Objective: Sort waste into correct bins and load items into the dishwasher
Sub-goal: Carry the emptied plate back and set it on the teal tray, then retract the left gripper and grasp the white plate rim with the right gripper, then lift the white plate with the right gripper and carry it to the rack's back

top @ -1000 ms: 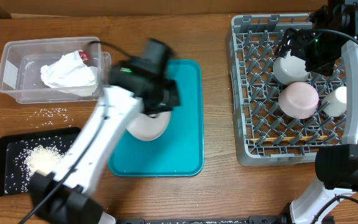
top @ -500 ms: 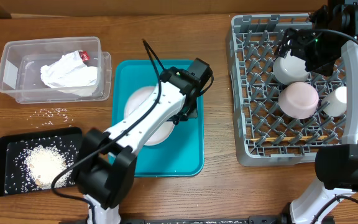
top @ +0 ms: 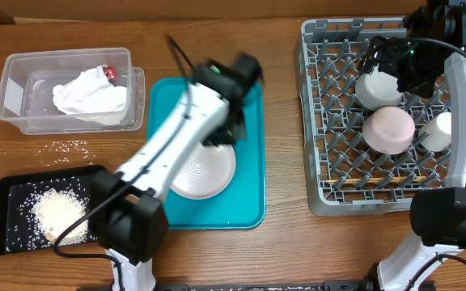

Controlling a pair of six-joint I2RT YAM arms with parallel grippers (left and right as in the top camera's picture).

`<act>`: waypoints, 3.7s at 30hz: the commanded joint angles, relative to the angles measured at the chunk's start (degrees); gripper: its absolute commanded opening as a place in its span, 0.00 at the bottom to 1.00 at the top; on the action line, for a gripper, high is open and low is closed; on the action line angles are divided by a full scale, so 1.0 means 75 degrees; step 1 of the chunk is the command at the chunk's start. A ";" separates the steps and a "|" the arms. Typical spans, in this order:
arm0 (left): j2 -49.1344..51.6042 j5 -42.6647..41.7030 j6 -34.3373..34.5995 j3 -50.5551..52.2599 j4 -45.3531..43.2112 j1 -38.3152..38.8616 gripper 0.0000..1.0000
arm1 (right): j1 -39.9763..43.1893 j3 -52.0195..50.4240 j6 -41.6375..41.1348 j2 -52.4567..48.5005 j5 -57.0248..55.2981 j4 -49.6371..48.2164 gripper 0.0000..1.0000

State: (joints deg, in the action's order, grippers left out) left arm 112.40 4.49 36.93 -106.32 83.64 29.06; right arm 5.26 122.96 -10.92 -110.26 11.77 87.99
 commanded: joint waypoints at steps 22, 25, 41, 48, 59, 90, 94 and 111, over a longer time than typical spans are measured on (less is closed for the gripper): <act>-0.1046 0.0224 0.0044 -0.1623 0.1757 -0.7277 1.00 | -0.2736 -0.0662 0.0915 -0.0507 0.2133 -0.0868 1.00; -0.1046 0.0353 0.0038 -0.1623 0.1757 -0.7592 1.00 | -0.3564 -0.1122 0.0909 -0.0927 0.1868 -0.1311 1.00; -0.1046 0.1454 0.0047 -0.1623 0.1754 -0.7871 1.00 | -0.5458 -0.1614 -0.0522 -0.3203 0.1676 -0.2186 0.98; -0.1046 0.1454 0.0047 -0.1623 0.1754 -0.7871 1.00 | -0.5557 -0.1614 -0.1005 -0.3246 0.1393 -0.2524 0.68; -0.1046 0.1457 0.0047 -0.1623 0.1754 -0.7871 1.00 | -0.5557 -0.1629 -0.1553 -0.3264 0.0627 -0.2658 0.43; -0.1046 0.1454 0.0047 -0.1623 0.1754 -0.7871 1.00 | -0.2993 0.3876 -0.1137 -0.3258 -0.0927 0.0437 0.04; -0.1046 0.1454 0.0047 -0.1623 0.1754 -0.7871 1.00 | -0.1976 0.4876 -0.1571 -0.3258 -0.3311 0.1131 0.04; -0.1046 0.1454 0.0047 -0.1623 0.1754 -0.7871 1.00 | -0.1393 0.4194 -0.1603 -0.3392 -0.6388 0.0423 0.04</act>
State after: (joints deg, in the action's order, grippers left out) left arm 105.54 14.44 37.34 -118.13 96.66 -29.82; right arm -4.38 156.73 -22.37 -135.02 -32.88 92.12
